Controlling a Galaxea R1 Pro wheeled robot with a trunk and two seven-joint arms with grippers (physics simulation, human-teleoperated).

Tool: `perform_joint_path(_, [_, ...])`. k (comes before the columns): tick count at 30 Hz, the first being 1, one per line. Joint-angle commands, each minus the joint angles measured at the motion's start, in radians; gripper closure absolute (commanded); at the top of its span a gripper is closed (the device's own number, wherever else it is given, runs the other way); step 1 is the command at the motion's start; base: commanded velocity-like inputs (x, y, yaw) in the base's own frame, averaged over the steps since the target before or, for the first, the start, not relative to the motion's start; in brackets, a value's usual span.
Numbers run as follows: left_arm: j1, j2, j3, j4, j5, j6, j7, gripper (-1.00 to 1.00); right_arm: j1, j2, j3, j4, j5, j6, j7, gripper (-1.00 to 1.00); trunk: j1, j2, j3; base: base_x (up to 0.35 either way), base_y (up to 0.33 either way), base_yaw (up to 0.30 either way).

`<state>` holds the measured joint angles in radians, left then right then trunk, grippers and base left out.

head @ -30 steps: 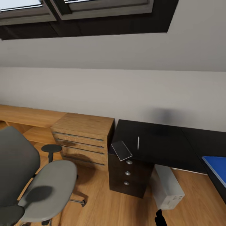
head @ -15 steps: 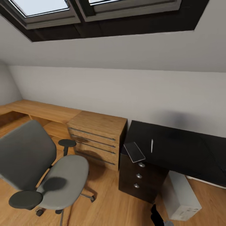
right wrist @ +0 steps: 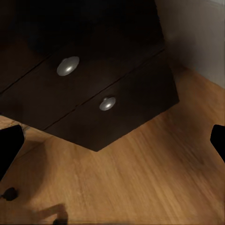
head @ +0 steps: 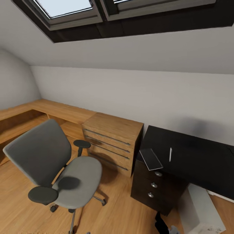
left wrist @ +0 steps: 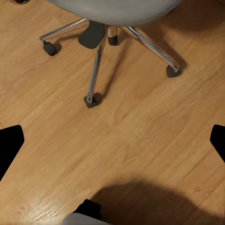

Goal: In the bedroom, organize the workspace by keeping the computer under the desk, ensuring the monitor is on the desk, placing the keyboard on the desk next to the monitor, placing the mouse on the desk next to the keyboard, moving the folder from the swivel chair onto the desk next to the mouse, stacking the notebook on top of the folder with the pen on top of the notebook, and positioning the swivel chair next to the desk.

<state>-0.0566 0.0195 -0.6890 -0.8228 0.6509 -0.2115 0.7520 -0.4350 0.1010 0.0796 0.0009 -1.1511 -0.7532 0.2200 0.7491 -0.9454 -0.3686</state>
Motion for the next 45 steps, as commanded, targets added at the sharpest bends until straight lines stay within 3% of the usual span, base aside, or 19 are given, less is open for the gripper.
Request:
perform_joint_path(1, [-0.002, 0.001, -0.007, -0.001, 0.010, -0.009, 0.005, -1.00, -0.001, 0.000, 0.009, 0.001, -0.010, -0.003, 0.003, -1.00, 0.000, -0.001, -0.002, 0.000, 0.000, 0.210])
perform_joint_path(14, [-0.002, 0.000, -0.010, -0.001, 0.013, -0.014, 0.002, -1.00, -0.001, 0.000, 0.022, -0.001, -0.003, -0.003, 0.003, -1.00, 0.000, -0.001, -0.014, 0.000, 0.000, 0.146])
perform_joint_path(23, [-0.002, 0.000, -0.009, -0.001, 0.011, -0.018, 0.002, -1.00, -0.001, 0.001, 0.065, 0.000, 0.043, -0.002, 0.003, -1.00, 0.000, -0.001, -0.018, 0.000, 0.000, 0.013])
perform_joint_path(32, [-0.002, -0.001, -0.010, -0.002, 0.012, -0.017, 0.002, -1.00, -0.001, 0.000, 0.072, -0.002, 0.112, -0.002, 0.005, -1.00, 0.000, -0.001, -0.026, 0.000, 0.000, 0.001])
perform_joint_path(43, [-0.002, -0.001, -0.010, -0.004, 0.012, -0.018, 0.001, -1.00, -0.001, -0.004, 0.078, -0.005, 0.120, -0.009, 0.009, -1.00, 0.042, -0.078, -0.061, 0.000, 0.000, 0.000])
perform_joint_path(45, [-0.002, -0.001, -0.011, -0.005, 0.012, -0.018, 0.001, -1.00, -0.001, -0.017, 0.087, -0.008, 0.125, -0.006, 0.013, -1.00, 0.050, -0.092, -0.067, 0.000, 0.000, 0.000])
